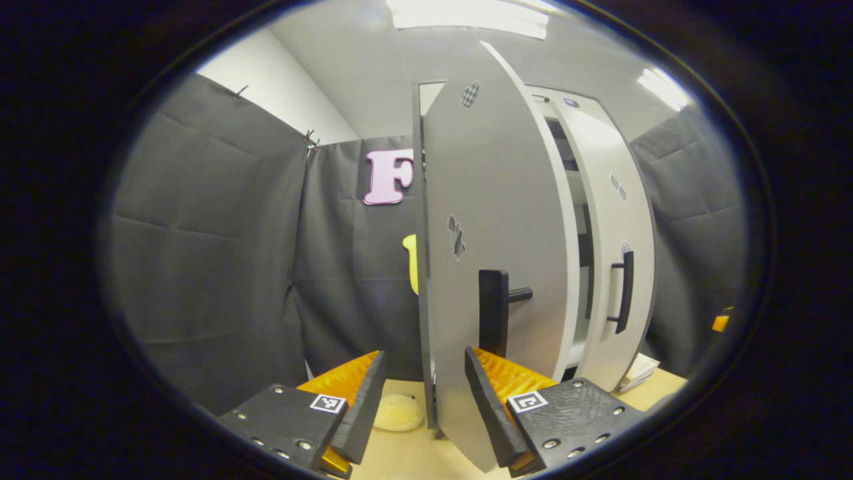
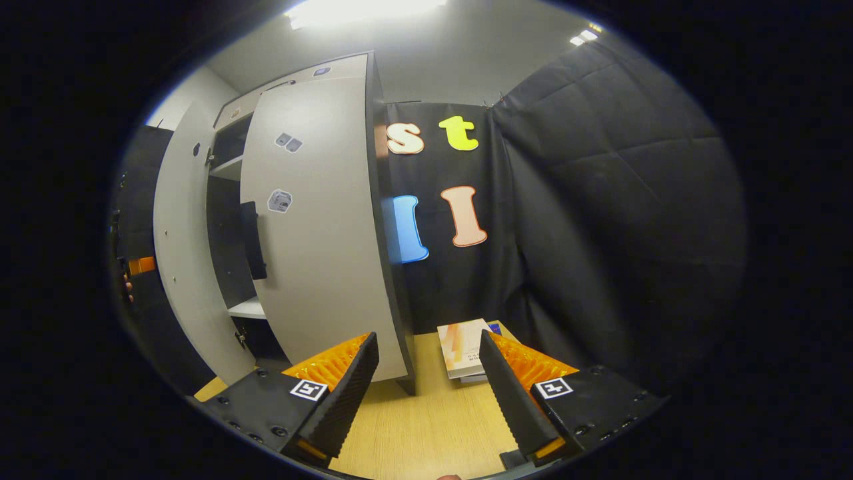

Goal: Grasp the bottle in the cabinet with the left hand and place it on the coaster, then close the right door with the right hand and the left door with the left hand.

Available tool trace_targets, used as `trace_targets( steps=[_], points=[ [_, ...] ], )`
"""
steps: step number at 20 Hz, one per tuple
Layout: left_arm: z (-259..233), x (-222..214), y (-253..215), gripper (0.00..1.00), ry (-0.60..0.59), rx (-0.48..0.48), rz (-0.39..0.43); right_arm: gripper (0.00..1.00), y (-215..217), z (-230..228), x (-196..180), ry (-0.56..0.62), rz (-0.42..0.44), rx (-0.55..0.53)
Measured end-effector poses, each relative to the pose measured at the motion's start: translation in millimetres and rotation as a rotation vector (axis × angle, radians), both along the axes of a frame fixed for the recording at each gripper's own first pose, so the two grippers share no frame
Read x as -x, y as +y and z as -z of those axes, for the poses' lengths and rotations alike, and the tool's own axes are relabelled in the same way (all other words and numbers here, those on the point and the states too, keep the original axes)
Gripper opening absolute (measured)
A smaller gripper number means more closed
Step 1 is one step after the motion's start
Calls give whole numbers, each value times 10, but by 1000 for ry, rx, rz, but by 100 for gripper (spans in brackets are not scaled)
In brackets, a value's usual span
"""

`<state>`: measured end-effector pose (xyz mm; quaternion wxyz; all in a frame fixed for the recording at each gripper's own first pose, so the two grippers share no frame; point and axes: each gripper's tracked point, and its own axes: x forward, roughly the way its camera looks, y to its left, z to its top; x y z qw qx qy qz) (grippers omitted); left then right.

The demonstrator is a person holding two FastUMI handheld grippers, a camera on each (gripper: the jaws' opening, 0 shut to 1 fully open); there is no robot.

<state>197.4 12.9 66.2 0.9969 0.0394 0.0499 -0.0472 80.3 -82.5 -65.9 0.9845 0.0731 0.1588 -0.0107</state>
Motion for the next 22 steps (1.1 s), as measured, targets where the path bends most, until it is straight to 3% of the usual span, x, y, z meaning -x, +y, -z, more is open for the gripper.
trace_targets(
  steps=[11, 13, 14, 17, 22],
  points=[
    [204, -286, -959, 74, 16, 45, 132, 97, -73, -58, 77, -2, -8, 4],
    [251, -352, -1006, 73, 18, 36, 120, 92, -61, -100, 102, -9, -16, 7],
    [257, -374, -1015, 73, 16, 32, 114, 97, -62, -122, 117, -14, -21, 12],
    [255, -365, -981, 74, 24, 44, 108, 97, -42, -161, 142, -18, -39, 23],
    [171, 79, -909, 72, -8, 30, 103, 97, 2, -280, 195, -48, -84, 36]
  ],
)
